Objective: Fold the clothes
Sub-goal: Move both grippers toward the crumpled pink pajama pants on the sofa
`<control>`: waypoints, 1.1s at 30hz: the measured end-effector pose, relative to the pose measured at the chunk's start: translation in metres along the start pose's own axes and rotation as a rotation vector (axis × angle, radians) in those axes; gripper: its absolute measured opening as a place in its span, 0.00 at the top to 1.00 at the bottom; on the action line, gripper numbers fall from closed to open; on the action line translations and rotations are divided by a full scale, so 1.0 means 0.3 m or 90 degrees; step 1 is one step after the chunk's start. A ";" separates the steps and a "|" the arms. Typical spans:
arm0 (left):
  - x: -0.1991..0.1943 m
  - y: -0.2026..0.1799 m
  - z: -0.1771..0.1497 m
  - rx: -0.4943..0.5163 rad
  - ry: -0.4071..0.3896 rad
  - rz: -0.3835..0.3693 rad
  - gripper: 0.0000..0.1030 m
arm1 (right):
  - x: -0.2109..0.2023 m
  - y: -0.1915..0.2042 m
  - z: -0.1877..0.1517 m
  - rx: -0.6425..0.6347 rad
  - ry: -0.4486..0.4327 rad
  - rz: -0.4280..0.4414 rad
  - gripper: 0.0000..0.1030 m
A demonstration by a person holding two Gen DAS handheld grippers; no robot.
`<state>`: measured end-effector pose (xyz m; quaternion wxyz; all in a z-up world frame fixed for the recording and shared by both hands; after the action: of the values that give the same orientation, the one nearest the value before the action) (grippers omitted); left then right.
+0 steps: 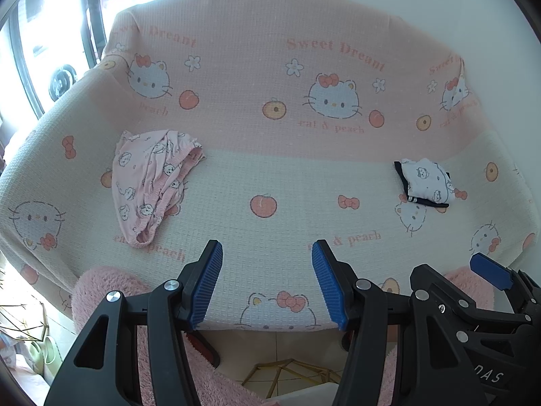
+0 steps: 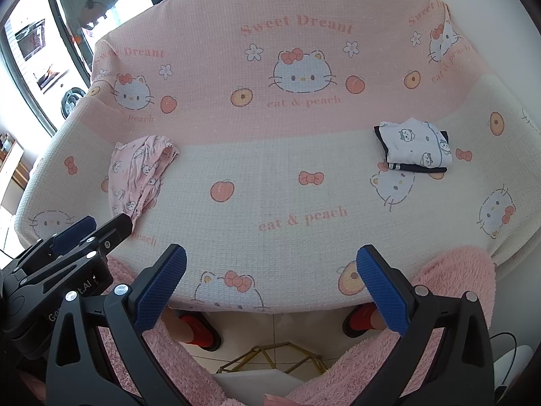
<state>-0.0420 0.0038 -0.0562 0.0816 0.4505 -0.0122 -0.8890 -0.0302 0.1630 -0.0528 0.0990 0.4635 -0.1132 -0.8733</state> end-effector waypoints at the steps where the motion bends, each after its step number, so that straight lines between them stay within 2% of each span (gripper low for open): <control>1: 0.001 -0.001 0.000 0.000 0.001 0.000 0.44 | 0.000 0.001 0.000 0.001 -0.001 0.003 0.01; 12: 0.009 -0.004 0.001 -0.001 0.008 -0.003 0.44 | 0.016 0.003 -0.003 -0.001 -0.001 0.006 0.01; 18: 0.081 0.049 0.019 -0.045 0.037 -0.086 0.44 | 0.085 0.054 0.041 -0.045 0.020 0.041 0.01; 19: 0.098 0.077 0.023 -0.060 0.039 -0.086 0.44 | 0.096 0.072 0.059 -0.064 0.015 0.037 0.01; 22: 0.154 0.184 0.031 -0.116 0.040 -0.064 0.44 | 0.143 0.160 0.124 -0.142 0.004 0.051 0.01; 25: 0.263 0.322 0.037 -0.176 0.066 -0.029 0.44 | 0.229 0.250 0.179 -0.191 0.008 0.071 0.01; 29: 0.445 0.491 0.058 -0.246 0.106 0.011 0.44 | 0.413 0.354 0.214 -0.213 0.066 0.126 0.04; 33: 0.632 0.591 0.071 -0.281 0.151 0.052 0.44 | 0.606 0.448 0.255 -0.225 0.113 0.159 0.12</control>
<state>-0.1455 -0.2017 -0.1780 0.2148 0.5219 0.1737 -0.8070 -0.1850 -0.0076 -0.1154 0.2953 0.4965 -0.0058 -0.8162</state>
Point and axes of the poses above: each gripper's, at about its wrist camera, not at the fingertips, and x roughly the way its jaws point, y to its left, z to its top, the point moved 7 cm from there along x, roughly the way its jaws point, and after that the axes turned 12 degrees about z, right-handed, at the moved point
